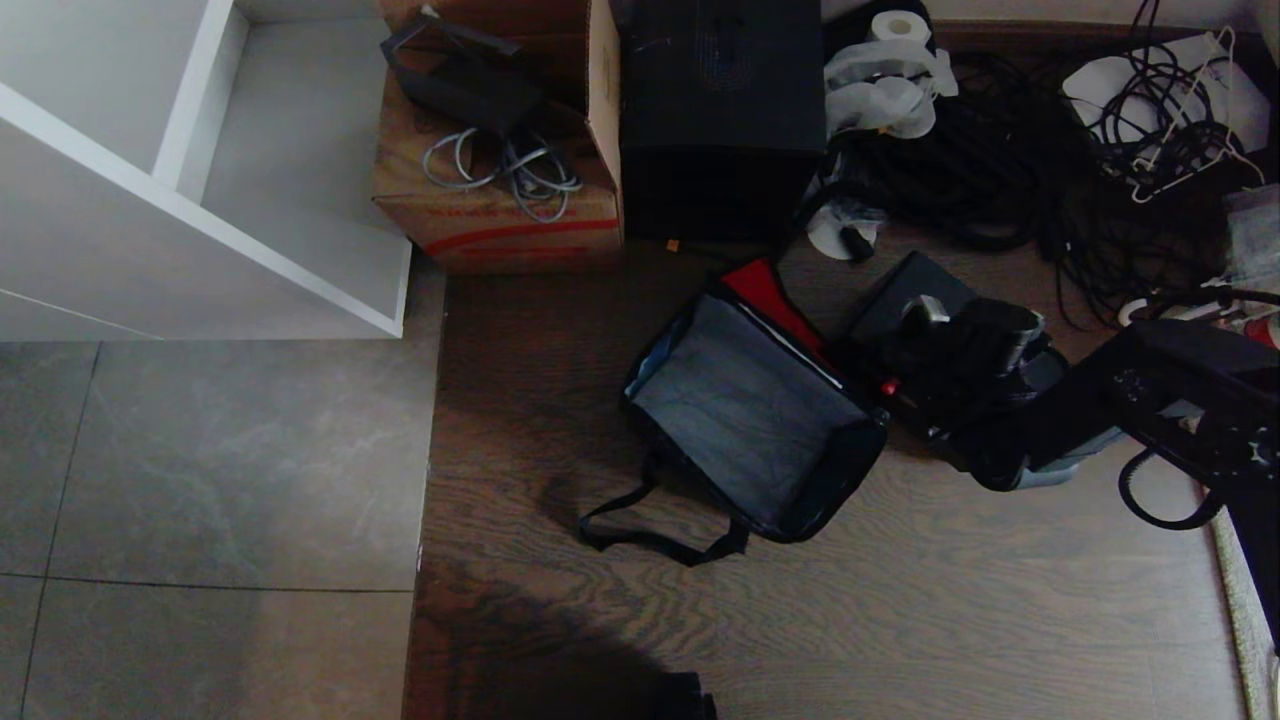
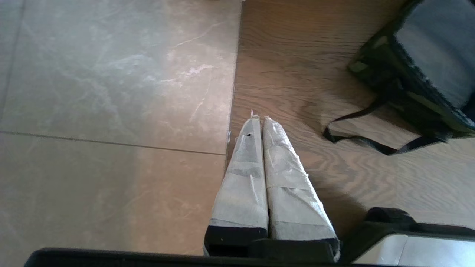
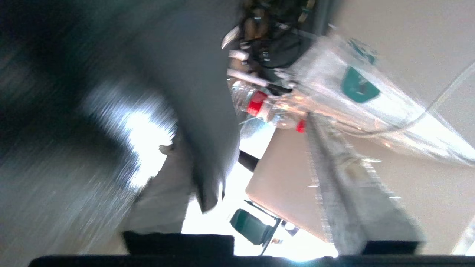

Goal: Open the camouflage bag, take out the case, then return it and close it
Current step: Release the handle

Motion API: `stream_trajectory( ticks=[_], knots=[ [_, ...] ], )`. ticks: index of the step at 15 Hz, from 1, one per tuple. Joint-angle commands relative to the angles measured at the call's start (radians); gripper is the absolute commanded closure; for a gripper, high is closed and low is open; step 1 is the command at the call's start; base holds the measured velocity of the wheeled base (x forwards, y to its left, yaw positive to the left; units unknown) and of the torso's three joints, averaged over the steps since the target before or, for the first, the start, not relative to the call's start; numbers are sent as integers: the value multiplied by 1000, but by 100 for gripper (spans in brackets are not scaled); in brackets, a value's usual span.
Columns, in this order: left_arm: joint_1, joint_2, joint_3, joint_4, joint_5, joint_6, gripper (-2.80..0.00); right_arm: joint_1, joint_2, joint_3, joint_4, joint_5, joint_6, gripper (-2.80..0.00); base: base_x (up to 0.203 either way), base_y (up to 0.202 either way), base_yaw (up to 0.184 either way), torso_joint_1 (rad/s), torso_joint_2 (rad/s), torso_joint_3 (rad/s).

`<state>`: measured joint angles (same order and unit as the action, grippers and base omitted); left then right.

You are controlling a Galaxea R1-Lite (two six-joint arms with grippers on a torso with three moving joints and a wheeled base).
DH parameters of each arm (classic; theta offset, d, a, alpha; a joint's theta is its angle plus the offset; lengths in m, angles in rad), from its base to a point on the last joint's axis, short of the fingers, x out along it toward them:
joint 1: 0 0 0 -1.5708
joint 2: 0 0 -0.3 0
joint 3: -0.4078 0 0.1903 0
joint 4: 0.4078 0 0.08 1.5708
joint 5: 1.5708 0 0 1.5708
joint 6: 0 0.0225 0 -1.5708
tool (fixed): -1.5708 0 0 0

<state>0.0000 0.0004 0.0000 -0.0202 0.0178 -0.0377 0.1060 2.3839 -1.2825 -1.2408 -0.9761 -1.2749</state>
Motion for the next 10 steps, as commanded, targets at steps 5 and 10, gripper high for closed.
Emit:
stream_trajectory(
  ticks=[5, 10],
  knots=[
    [2, 0, 11, -1, 1, -1, 0, 96, -99, 235, 100, 13, 111, -280, 0, 0, 0, 0, 0, 0],
    [2, 0, 11, -1, 1, 1, 0, 122, -324, 369, 223, 36, 176, 0, 0, 0, 0, 0, 0, 0]
  ],
)
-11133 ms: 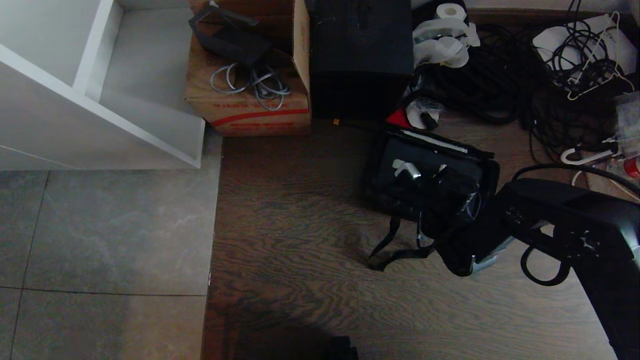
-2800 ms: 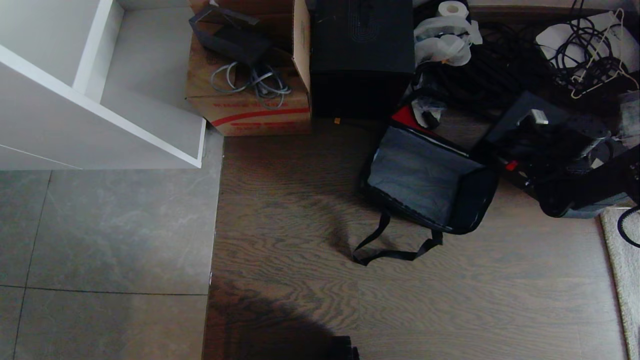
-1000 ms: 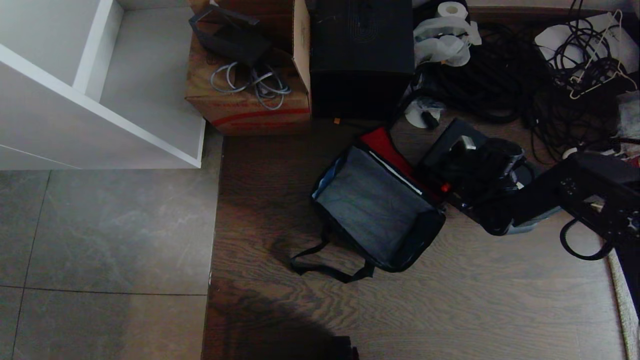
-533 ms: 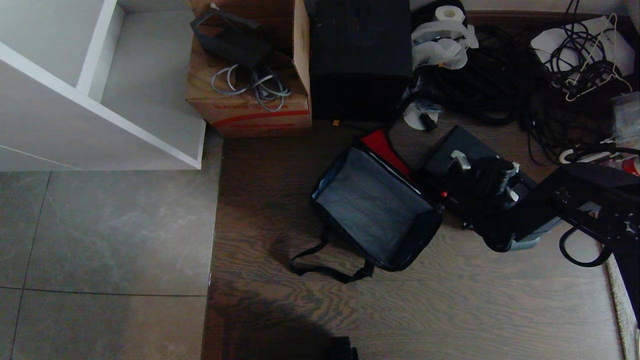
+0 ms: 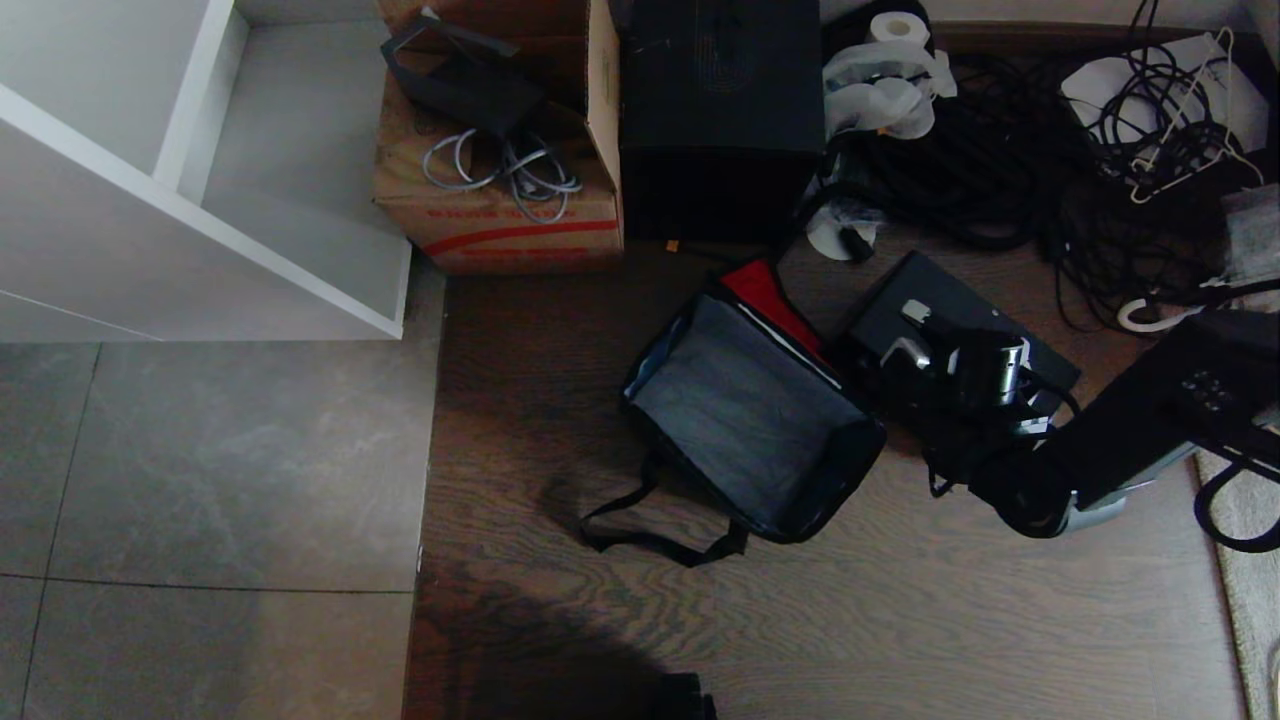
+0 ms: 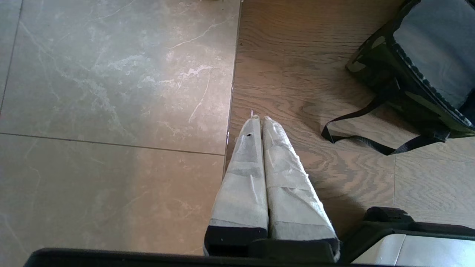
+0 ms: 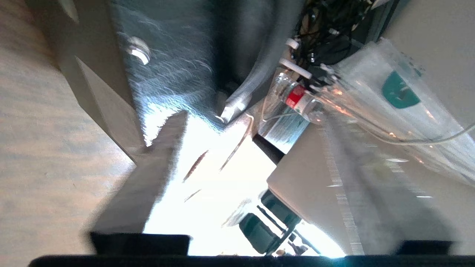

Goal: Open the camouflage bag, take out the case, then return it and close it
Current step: Release the handle, then grip the handle again

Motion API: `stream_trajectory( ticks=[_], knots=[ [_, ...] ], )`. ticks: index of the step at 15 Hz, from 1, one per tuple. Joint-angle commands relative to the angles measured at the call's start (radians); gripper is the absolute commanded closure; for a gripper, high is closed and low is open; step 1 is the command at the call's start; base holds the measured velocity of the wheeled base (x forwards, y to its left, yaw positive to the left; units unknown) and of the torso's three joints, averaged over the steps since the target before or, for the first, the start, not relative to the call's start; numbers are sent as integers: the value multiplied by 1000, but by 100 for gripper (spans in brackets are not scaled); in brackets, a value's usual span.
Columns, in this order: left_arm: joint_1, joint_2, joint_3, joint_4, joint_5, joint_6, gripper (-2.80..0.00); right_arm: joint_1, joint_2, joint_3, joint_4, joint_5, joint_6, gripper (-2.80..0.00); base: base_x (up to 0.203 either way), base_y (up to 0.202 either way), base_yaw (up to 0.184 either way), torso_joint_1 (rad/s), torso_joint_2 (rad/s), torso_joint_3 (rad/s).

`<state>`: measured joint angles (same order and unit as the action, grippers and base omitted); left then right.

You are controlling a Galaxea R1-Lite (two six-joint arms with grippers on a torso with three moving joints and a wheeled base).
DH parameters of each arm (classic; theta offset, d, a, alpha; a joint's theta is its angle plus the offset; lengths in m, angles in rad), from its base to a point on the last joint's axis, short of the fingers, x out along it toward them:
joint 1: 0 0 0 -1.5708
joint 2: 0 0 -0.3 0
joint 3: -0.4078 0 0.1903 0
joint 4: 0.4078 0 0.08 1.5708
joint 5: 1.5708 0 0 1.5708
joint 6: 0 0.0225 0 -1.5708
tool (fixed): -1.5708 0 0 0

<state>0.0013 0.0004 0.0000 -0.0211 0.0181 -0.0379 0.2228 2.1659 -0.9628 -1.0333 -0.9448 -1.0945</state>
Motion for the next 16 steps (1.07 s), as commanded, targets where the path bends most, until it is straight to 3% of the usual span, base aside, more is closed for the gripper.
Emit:
stream_trajectory(
  ticks=[1, 7, 10, 12, 14, 16],
  knots=[
    [0, 0, 11, 0, 0, 0, 0, 6, -165, 89, 40, 20, -1, 0, 0, 0, 0, 0, 0, 0],
    [0, 0, 9, 0, 0, 1, 0, 3, -618, 406, 95, 44, 8, 0, 0, 0, 0, 0, 0, 0],
    [0, 0, 11, 0, 0, 0, 0, -14, -906, 557, 149, 45, 76, 0, 0, 0, 0, 0, 0, 0],
    [0, 0, 11, 0, 0, 0, 0, -32, -1118, 635, 253, 47, 142, 0, 0, 0, 0, 0, 0, 0],
    [0, 0, 11, 0, 0, 0, 0, -53, -1311, 697, 461, 60, 286, 0, 0, 0, 0, 0, 0, 0],
    [0, 0, 11, 0, 0, 1, 0, -96, -1474, 727, 790, 174, 534, 0, 0, 0, 0, 0, 0, 0]
  ],
)
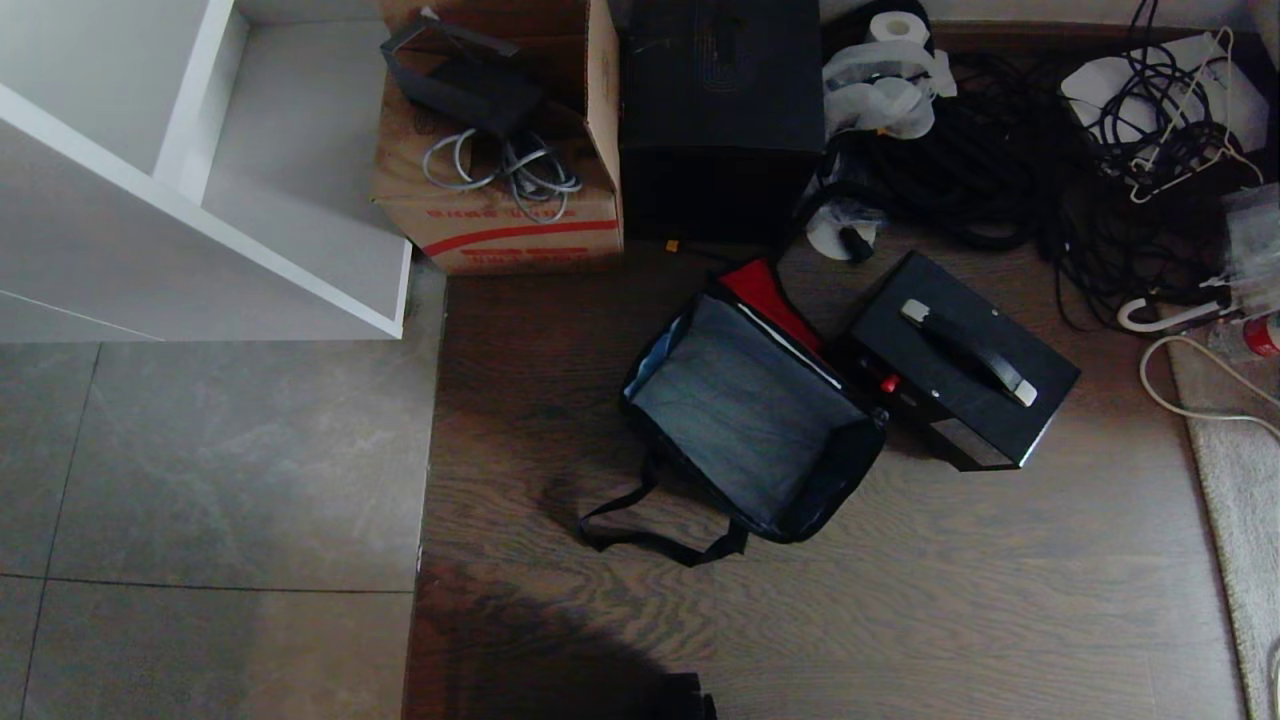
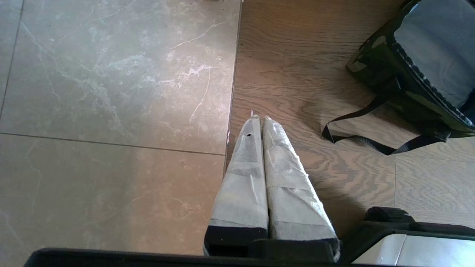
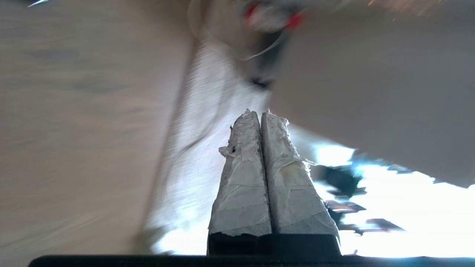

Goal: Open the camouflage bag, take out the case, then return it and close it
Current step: Grip the handle again

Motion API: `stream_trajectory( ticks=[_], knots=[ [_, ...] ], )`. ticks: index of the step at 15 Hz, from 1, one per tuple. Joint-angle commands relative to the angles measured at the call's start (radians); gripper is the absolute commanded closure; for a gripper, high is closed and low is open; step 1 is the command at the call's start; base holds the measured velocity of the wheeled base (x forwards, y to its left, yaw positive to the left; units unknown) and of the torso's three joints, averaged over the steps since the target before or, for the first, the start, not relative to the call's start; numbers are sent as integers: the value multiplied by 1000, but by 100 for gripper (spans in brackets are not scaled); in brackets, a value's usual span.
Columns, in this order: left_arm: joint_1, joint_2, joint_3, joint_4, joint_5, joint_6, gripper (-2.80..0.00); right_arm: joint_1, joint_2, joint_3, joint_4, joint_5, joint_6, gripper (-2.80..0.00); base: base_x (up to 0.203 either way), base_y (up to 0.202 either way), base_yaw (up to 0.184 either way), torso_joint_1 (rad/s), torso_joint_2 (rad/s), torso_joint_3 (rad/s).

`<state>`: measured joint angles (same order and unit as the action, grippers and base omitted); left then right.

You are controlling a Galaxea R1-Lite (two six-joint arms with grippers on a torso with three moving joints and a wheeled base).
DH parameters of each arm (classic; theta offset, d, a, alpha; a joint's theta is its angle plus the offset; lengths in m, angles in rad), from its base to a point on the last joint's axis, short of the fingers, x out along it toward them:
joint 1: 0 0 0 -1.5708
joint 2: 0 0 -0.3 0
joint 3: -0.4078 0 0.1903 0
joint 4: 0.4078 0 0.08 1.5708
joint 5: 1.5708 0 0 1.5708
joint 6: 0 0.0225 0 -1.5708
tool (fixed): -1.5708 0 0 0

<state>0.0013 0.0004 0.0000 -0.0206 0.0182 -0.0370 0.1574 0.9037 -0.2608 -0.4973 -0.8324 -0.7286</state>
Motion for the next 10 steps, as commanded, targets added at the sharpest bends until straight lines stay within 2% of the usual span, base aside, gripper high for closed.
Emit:
stream_trajectory(
  ticks=[1, 4, 5, 7, 8, 10],
  knots=[
    [0, 0, 11, -1, 0, -1, 0, -78, -294, 29, 418, 188, 320, 0, 0, 0, 0, 0, 0, 0],
    [0, 0, 11, -1, 0, 0, 0, -175, -494, 55, 674, 564, 587, 0, 0, 0, 0, 0, 0, 0],
    [0, 0, 11, -1, 0, -1, 0, -179, -534, 89, 705, 625, 661, 0, 0, 0, 0, 0, 0, 0],
    [0, 0, 11, -1, 0, -1, 0, -166, -595, 113, 724, 695, 696, 0, 0, 0, 0, 0, 0, 0],
    [0, 0, 11, -1, 0, -1, 0, -129, -602, 124, 707, 718, 702, 0, 0, 0, 0, 0, 0, 0],
    [0, 0, 11, -1, 0, -1, 0, -108, -621, 193, 558, 737, 699, 0, 0, 0, 0, 0, 0, 0]
  ],
)
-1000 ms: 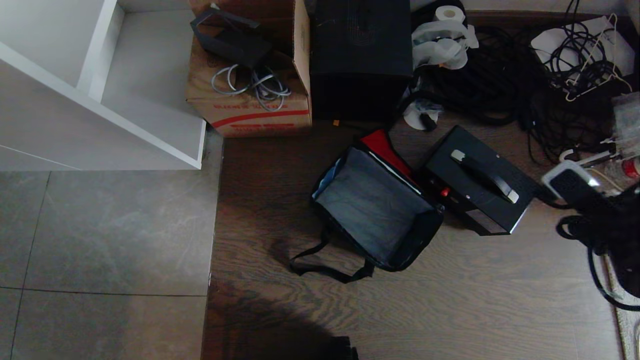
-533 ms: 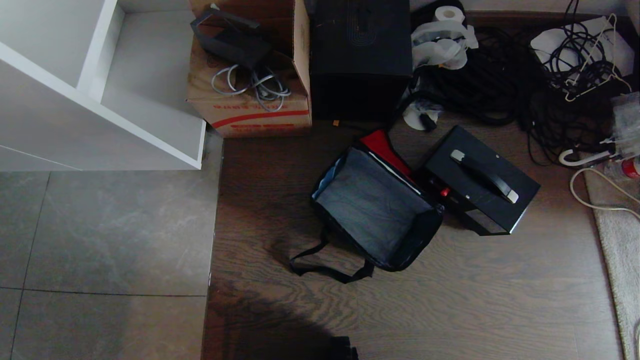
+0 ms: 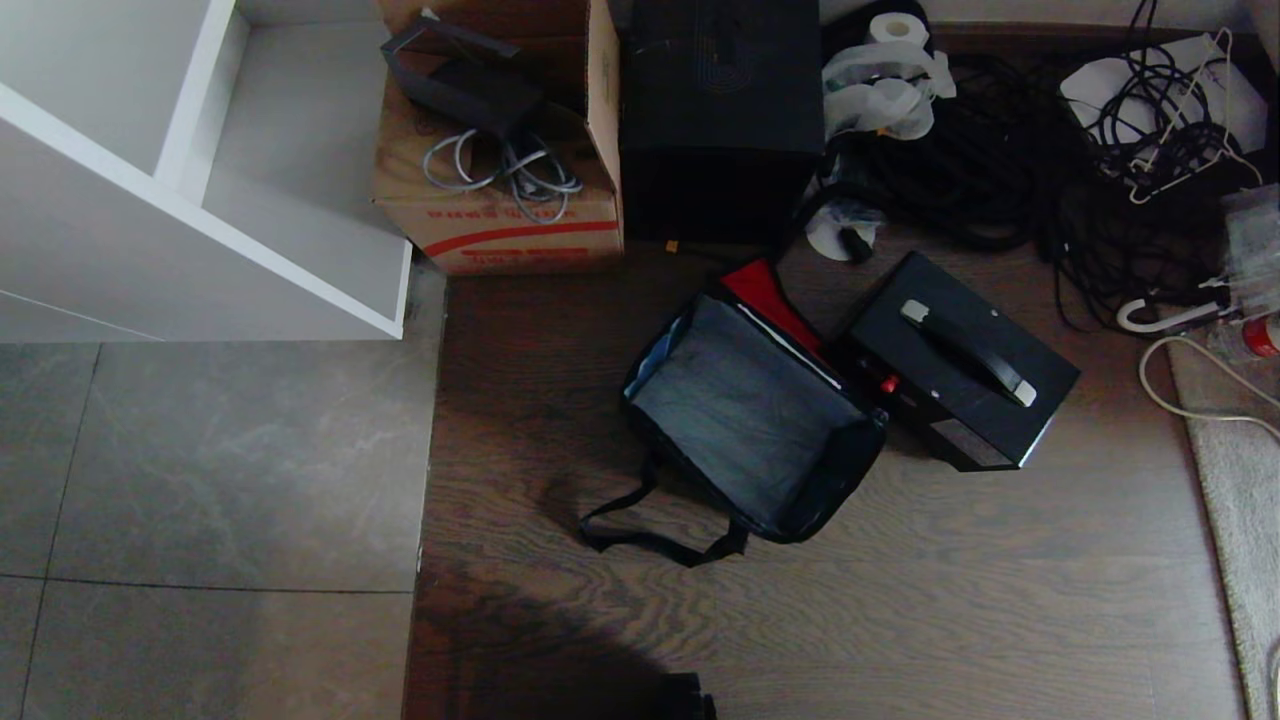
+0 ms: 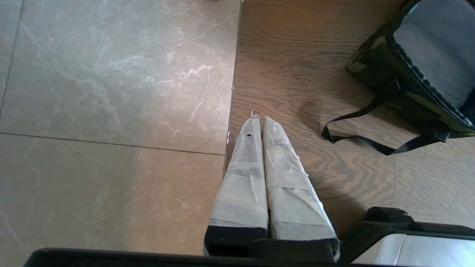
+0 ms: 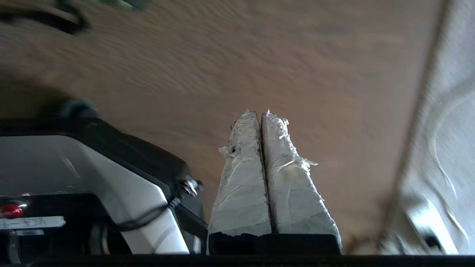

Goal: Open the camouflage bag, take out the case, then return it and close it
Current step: Grip the handle again

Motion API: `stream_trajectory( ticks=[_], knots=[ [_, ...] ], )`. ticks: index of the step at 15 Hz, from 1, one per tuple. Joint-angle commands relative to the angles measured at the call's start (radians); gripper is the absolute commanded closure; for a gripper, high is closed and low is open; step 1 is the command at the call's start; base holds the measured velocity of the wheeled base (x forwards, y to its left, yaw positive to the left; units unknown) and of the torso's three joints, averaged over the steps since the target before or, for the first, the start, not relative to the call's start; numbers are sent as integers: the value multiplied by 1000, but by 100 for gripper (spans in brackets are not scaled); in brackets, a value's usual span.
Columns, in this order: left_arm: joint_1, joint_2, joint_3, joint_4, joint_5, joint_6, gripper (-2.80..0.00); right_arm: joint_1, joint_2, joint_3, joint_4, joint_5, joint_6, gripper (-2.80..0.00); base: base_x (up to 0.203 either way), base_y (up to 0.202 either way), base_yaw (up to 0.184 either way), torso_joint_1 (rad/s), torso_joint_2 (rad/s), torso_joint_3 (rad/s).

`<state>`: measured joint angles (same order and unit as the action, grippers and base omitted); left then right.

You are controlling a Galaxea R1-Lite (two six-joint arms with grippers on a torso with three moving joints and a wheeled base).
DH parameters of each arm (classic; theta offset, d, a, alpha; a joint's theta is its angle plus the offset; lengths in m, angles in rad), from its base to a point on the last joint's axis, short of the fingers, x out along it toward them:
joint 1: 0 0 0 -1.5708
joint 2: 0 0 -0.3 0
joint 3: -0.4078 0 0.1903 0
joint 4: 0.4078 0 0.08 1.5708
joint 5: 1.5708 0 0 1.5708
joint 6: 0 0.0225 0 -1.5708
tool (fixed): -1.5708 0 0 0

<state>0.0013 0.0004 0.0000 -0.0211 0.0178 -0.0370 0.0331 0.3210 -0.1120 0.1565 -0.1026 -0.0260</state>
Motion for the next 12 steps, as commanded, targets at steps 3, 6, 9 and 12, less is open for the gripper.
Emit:
stream_trajectory(
  ticks=[3, 6, 9, 12],
  knots=[
    [0, 0, 9, 0, 1, -1, 0, 15, -69, 65, -127, 33, -19, 0, 0, 0, 0, 0, 0, 0],
    [0, 0, 11, 0, 1, 0, 0, -16, -222, 79, -106, 102, -8, 0, 0, 0, 0, 0, 0, 0],
    [0, 0, 11, 0, 1, 0, 0, -23, -324, 99, -139, 115, 2, 0, 0, 0, 0, 0, 0, 0],
    [0, 0, 10, 0, 1, 0, 0, -24, -320, 112, -165, 112, 41, 0, 0, 0, 0, 0, 0, 0]
  ],
)
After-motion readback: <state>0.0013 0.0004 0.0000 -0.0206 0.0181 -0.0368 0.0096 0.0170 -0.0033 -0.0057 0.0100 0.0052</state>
